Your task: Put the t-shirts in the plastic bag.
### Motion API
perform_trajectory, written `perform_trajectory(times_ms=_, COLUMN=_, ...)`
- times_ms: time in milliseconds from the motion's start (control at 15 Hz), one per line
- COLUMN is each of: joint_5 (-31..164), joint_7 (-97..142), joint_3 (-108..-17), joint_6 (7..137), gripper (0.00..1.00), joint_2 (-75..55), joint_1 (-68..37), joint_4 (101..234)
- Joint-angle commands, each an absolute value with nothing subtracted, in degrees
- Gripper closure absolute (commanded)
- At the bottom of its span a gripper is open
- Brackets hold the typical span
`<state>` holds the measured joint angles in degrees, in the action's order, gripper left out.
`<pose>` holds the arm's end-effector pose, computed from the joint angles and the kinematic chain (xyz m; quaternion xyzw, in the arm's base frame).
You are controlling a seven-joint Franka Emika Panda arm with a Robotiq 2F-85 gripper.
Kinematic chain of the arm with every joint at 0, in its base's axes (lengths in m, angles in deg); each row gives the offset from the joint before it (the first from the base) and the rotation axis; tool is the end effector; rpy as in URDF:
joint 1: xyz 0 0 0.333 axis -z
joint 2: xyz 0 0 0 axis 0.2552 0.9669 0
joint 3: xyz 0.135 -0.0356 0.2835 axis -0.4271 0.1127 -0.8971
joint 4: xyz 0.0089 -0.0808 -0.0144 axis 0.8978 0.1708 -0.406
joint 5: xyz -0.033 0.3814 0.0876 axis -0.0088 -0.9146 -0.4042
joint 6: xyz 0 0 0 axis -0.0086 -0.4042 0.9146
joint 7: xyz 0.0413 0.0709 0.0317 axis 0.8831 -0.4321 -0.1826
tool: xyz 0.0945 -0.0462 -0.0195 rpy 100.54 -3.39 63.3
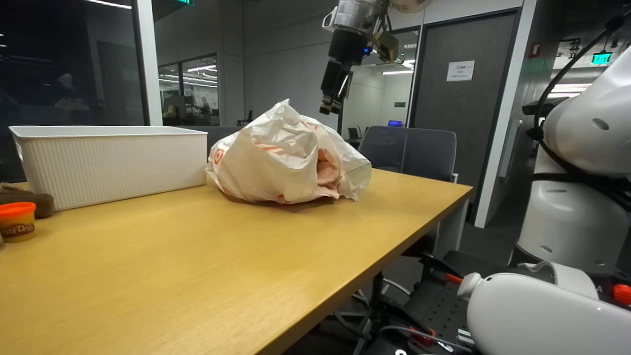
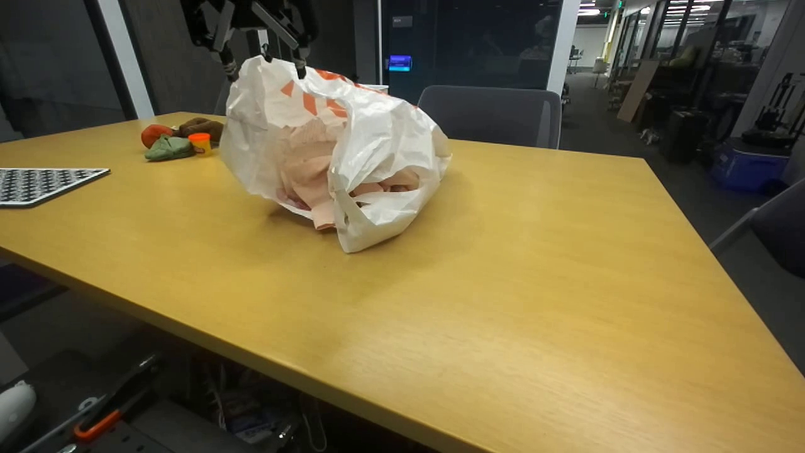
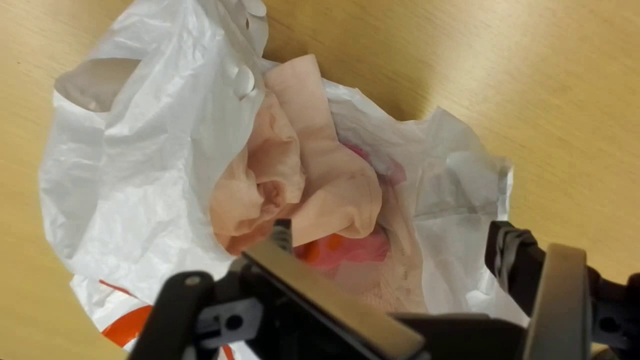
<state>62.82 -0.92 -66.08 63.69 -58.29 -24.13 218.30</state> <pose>0.3974 0.0604 0.4996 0.9635 0.2350 0.1283 0.0040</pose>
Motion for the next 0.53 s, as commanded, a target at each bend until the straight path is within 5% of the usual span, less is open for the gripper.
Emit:
perform_trajectory(times_ms=0, joint_5=62.53, joint_7=-2.00, joint_3=-65.62, joint_6=58.51, gripper=0.00, joint_2=-61.62, joint_1=-24.32, joint_4=217.36)
perform_trajectory(times_ms=467, joint_5=62.82, joint_7=-1.86, joint_3=-65.99, joint_6=58.09, gripper=0.00, joint_2=-61.35, joint_1=-24.20, joint_4=218.05)
